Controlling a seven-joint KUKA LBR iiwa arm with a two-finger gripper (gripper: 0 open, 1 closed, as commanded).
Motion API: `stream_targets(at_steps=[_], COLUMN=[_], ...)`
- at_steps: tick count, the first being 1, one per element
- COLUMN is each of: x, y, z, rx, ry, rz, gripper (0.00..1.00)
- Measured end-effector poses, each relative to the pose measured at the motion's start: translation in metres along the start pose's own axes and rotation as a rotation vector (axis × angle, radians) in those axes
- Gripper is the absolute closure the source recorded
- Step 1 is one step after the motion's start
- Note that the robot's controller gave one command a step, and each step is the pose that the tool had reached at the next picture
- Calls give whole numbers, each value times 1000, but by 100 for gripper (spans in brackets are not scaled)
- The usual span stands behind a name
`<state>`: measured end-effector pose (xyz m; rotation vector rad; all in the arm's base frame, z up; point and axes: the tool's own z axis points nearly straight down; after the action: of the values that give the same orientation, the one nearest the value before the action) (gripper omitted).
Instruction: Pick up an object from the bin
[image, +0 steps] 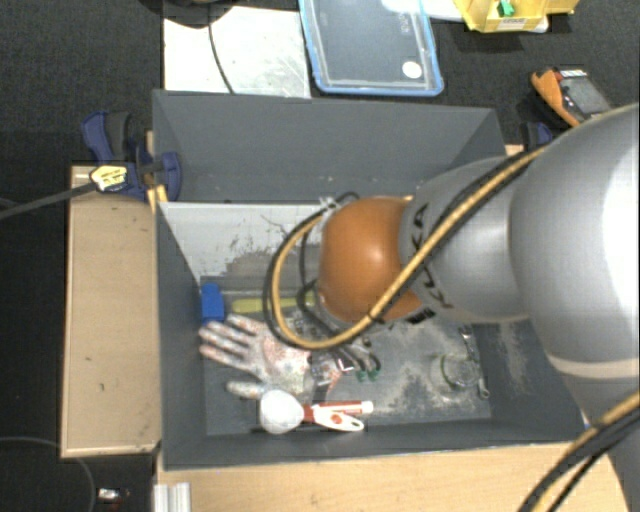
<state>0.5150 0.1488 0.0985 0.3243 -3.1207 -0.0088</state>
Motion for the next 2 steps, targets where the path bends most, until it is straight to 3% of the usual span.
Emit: stream_targets(at_steps=[1,2], x=[-10,2], y=[16,-13], z=[29,27], rx=[6,3], ry=[-20,-15], rz=[6,112], gripper=[0,100])
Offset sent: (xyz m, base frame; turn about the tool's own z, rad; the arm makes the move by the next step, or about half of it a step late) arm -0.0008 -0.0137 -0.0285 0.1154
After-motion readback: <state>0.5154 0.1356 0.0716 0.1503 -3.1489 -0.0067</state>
